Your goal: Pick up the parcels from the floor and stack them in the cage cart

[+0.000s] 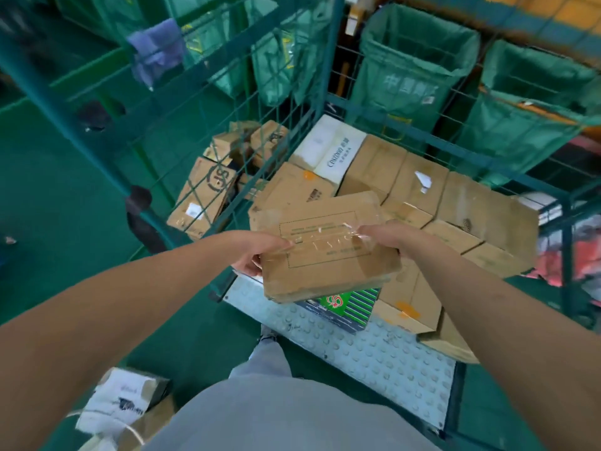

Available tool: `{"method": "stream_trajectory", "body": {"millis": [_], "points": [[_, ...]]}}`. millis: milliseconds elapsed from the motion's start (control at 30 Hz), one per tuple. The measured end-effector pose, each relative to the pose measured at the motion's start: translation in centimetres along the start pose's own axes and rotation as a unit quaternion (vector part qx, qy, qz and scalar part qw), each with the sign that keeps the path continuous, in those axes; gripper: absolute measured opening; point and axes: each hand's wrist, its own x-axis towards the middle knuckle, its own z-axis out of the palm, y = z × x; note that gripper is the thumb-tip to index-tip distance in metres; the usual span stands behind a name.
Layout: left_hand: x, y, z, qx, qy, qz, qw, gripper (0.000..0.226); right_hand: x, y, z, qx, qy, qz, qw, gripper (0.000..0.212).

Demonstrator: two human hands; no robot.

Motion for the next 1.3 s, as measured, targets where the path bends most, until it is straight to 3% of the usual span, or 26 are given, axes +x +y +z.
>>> {"method": "stream_trajectory", "body": {"millis": [133, 333, 500, 633, 800, 867, 1000, 1067, 1167, 1300], "points": [[3.5, 4.9, -0.7, 0.03, -0.013, -0.004, 0.999, 0.08, 2.0, -0.7, -2.1, -0.002, 0.02, 0.034, 0.999, 0.094], [8.3, 11.6, -1.8, 0.06, -0.038, -0.012, 0.997, 0.079, 7.0, -1.7, -4.5, 0.013, 0.027, 0.067, 0.997, 0.093], [12.1, 15.3, -1.9, 0.086, -0.069, -0.033, 0.993, 0.078, 10.2, -2.5, -5.7, 0.003, 0.051, 0.11, 0.993, 0.07], [14.7, 16.8, -1.3, 0.109, -0.098, -0.044, 0.988, 0.062, 13.3, -1.8, -6.3, 0.0, 0.052, 0.108, 0.993, 0.093], [18.1, 17.9, -0.3, 0.109, -0.112, -0.057, 0.986, 0.064, 14.7, -3.3, -7.2, -0.068, 0.044, 0.117, 0.99, 0.06], [19.2, 18.0, 0.0, 0.097, -0.114, -0.066, 0.987, 0.058, 15.6, -3.3, -7.1, -0.069, 0.051, 0.116, 0.99, 0.061], [21.9, 18.1, 1.8, 0.055, -0.125, -0.095, 0.986, 0.065, 22.8, 0.0, -6.7, -0.048, 0.071, 0.133, 0.987, 0.094], [23.2, 17.9, 3.6, 0.026, -0.148, -0.119, 0.981, 0.066, 25.8, 1.3, -7.2, -0.032, 0.091, 0.125, 0.987, 0.101], [24.1, 16.7, 6.4, -0.017, -0.186, -0.156, 0.97, 0.079, 29.1, 2.8, -8.4, -0.033, 0.091, 0.095, 0.991, 0.096], [25.2, 15.7, 10.4, -0.122, -0.165, -0.171, 0.964, 0.076, 32.0, 3.3, -9.3, -0.053, 0.092, 0.061, 0.992, 0.086]]}}
